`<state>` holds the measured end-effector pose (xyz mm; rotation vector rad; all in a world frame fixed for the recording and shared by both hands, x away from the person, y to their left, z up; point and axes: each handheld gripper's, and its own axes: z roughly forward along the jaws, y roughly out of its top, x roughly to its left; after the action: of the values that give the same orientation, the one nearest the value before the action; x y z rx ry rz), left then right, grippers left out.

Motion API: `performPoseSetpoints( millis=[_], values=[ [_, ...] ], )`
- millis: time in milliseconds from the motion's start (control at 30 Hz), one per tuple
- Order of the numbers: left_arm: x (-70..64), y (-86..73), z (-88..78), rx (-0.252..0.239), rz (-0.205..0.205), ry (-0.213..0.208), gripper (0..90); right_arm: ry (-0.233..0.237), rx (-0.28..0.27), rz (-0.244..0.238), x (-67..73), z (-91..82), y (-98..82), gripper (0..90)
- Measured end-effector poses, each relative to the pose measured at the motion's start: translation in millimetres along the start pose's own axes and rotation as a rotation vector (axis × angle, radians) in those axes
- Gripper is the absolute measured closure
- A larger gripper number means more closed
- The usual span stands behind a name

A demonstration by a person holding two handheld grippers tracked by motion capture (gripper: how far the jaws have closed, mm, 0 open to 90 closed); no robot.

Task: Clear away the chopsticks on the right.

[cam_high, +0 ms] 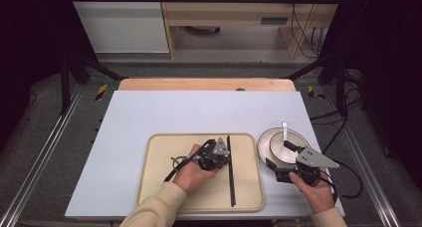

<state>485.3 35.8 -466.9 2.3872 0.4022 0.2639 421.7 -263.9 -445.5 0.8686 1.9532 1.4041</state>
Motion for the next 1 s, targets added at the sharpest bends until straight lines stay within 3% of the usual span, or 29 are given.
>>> performPoseSetpoints(
  millis=[233,600,1000],
  values=[
    [-12.2,-2.0,1.0,-0.007,0.011,-0.037,89.2,-0.002,0.002,0.002,0.8,0.8,0.1,12.5],
    [-17.5,5.1,10.6,-0.04,-0.015,-0.049,89.5,0.004,0.01,0.005,0.2,1.0,-0.4,13.0],
    [-27.3,8.5,11.7,-0.045,0.0,-0.071,89.5,0.007,0.016,0.001,0.3,1.9,-0.8,13.3]
  ],
)
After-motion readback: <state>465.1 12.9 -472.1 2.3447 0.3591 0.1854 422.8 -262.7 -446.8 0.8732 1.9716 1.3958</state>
